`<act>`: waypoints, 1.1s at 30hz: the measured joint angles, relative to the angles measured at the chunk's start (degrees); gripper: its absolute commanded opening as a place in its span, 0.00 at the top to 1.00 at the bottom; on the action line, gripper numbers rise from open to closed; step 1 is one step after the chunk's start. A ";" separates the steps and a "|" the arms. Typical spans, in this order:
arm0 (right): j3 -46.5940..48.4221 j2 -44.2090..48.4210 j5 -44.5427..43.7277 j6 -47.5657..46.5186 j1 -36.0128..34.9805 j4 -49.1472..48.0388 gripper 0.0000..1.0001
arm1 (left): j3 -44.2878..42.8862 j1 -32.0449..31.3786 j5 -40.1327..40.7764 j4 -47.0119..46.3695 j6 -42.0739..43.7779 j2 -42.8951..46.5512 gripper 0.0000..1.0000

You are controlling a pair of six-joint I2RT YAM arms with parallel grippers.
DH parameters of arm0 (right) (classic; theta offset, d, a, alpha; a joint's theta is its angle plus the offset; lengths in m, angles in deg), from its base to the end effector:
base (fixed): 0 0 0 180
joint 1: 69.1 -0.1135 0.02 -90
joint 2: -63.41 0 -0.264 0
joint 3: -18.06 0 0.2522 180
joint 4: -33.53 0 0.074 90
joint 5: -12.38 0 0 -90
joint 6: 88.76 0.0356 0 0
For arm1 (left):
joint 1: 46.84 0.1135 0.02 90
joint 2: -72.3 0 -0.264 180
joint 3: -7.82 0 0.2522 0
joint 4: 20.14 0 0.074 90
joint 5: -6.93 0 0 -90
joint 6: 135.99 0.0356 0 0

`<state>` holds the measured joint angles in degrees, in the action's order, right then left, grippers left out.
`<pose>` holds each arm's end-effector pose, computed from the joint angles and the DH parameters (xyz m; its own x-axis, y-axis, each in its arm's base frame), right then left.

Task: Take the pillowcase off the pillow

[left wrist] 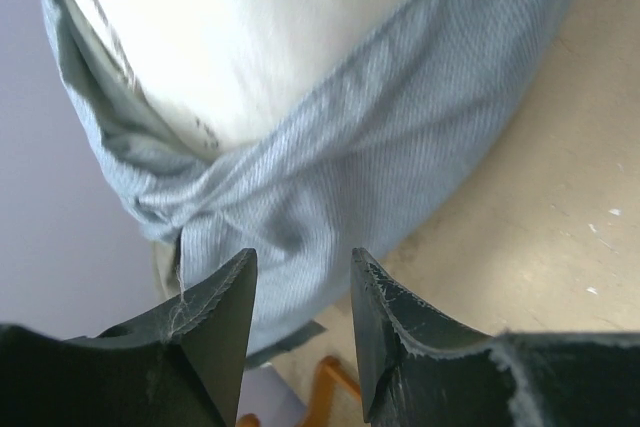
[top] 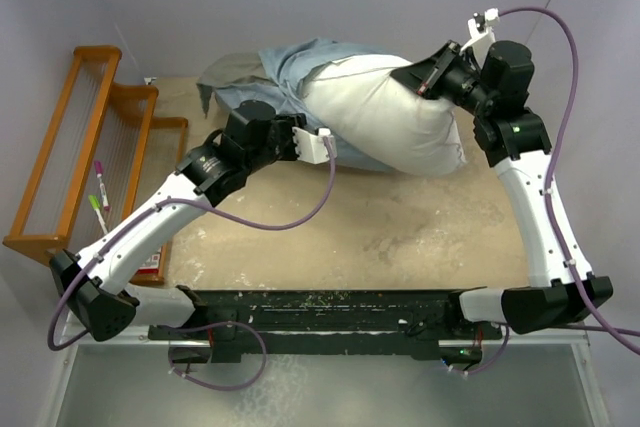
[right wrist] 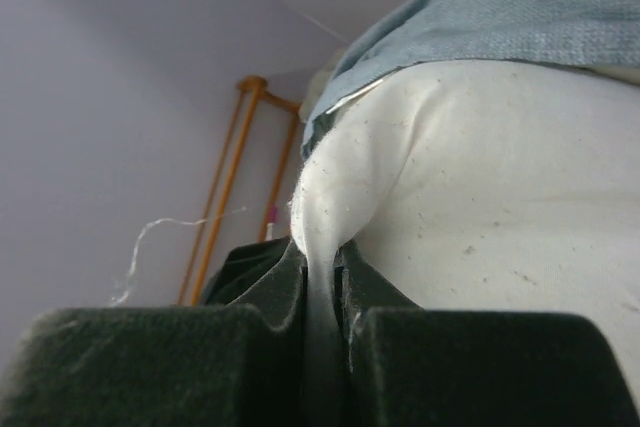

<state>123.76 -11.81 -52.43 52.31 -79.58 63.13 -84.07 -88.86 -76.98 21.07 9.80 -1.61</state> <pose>0.2688 0.0651 0.4983 -0.4441 0.6337 -0.6334 -0.3781 0.5083 0.7737 0.2159 -0.1895 0.4019 0.3258 0.8133 -0.4820 0.5758 0.2337 0.7835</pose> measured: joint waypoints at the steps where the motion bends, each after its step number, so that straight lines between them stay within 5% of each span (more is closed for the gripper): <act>1: -0.02 0.50 1.05 2.23 -0.02 -0.68 1.00 | 0.00 -0.59 0.44 -0.44 0.59 0.55 0.53; 10: -3.41 2.10 4.31 17.53 5.73 -5.03 1.00 | -12.76 -4.37 2.73 5.35 1.68 1.68 0.53; 18: -7.45 -10.71 -7.67 11.82 10.47 -1.81 0.98 | -9.18 -6.03 0.63 19.30 -1.40 0.00 0.54; 20: -7.45 -15.39 -13.73 7.89 10.49 0.81 0.82 | -6.16 -6.05 0.07 20.74 -2.27 -2.14 0.55; 24: -6.91 -20.61 -24.13 1.79 10.49 2.38 0.35 | 1.38 -6.05 0.22 18.73 -2.62 -7.02 0.54; 33: -5.42 -16.55 -41.22 -10.93 10.58 5.49 0.03 | 9.90 -1.73 2.47 -0.39 1.07 -13.99 0.54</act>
<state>118.34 -28.36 -93.66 41.38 -69.01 68.62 -74.16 -90.59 -74.51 20.67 10.87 -15.60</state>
